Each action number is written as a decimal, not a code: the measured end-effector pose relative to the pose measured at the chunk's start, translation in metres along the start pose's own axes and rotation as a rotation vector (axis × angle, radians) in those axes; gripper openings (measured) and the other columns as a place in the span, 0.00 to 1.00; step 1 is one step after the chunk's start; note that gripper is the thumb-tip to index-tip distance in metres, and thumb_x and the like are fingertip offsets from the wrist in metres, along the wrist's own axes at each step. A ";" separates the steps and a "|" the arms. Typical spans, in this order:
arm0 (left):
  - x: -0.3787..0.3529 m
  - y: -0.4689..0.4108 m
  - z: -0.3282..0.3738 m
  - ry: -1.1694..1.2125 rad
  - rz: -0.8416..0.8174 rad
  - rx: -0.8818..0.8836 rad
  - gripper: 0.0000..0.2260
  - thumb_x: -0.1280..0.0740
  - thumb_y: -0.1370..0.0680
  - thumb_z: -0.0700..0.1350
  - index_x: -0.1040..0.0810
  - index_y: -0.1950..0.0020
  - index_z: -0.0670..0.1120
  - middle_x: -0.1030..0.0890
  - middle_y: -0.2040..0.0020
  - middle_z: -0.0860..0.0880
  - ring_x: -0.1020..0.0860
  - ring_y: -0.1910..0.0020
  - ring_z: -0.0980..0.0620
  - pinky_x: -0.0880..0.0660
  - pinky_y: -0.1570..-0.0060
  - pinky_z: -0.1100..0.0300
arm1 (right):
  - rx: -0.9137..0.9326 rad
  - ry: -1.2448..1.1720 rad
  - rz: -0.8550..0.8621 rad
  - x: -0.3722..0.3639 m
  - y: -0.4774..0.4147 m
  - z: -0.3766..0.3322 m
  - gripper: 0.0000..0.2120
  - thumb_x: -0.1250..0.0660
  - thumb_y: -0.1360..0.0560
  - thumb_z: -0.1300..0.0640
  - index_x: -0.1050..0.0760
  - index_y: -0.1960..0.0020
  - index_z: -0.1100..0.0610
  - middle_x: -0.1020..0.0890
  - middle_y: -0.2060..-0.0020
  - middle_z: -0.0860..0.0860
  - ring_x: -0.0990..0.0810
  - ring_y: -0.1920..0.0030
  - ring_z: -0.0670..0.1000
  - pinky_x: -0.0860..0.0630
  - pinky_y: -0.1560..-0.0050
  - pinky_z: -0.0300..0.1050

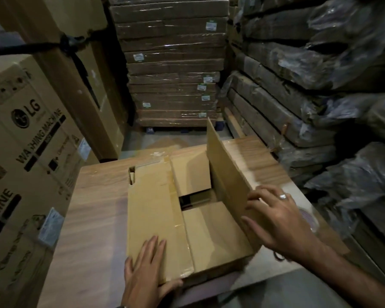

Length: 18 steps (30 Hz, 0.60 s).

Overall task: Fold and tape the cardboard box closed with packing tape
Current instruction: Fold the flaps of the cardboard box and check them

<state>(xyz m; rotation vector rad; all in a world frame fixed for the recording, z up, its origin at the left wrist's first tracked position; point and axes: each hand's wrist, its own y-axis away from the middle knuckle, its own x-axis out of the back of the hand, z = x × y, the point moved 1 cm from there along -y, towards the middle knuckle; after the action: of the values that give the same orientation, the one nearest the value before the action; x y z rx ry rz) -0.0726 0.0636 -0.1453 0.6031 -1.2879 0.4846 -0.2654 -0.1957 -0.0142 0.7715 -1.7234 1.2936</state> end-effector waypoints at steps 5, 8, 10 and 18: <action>-0.007 -0.001 -0.002 -0.018 -0.043 -0.001 0.46 0.56 0.37 0.81 0.30 0.33 0.53 0.26 0.33 0.52 0.31 0.37 0.52 0.25 0.54 0.45 | -0.151 0.069 0.049 0.002 0.015 0.035 0.12 0.25 0.32 0.53 0.19 0.52 0.57 0.20 0.51 0.52 0.25 0.48 0.55 0.23 0.56 0.54; -0.005 0.001 0.001 0.002 -0.059 -0.019 0.46 0.56 0.36 0.81 0.31 0.32 0.51 0.26 0.32 0.50 0.31 0.36 0.50 0.35 0.50 0.45 | -0.252 0.114 0.024 -0.008 0.026 0.055 0.13 0.25 0.32 0.53 0.19 0.50 0.56 0.20 0.50 0.52 0.25 0.46 0.56 0.26 0.54 0.55; -0.002 0.002 0.004 0.003 -0.043 -0.019 0.46 0.57 0.35 0.80 0.31 0.33 0.50 0.23 0.34 0.48 0.30 0.37 0.50 0.37 0.49 0.45 | -0.331 0.154 -0.026 -0.020 0.035 0.066 0.15 0.23 0.34 0.52 0.19 0.50 0.55 0.20 0.49 0.51 0.25 0.45 0.56 0.27 0.52 0.56; -0.005 0.003 0.005 -0.003 -0.014 -0.045 0.46 0.56 0.34 0.80 0.32 0.32 0.49 0.33 0.30 0.49 0.31 0.35 0.49 0.34 0.48 0.43 | -0.625 0.061 -0.294 -0.066 0.068 0.081 0.21 0.30 0.28 0.46 0.24 0.38 0.53 0.24 0.37 0.49 0.27 0.37 0.53 0.31 0.38 0.58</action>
<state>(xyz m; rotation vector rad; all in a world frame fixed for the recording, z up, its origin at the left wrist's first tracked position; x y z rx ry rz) -0.0795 0.0626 -0.1485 0.5742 -1.2933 0.4424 -0.3125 -0.2544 -0.1132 0.5743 -1.7452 0.5226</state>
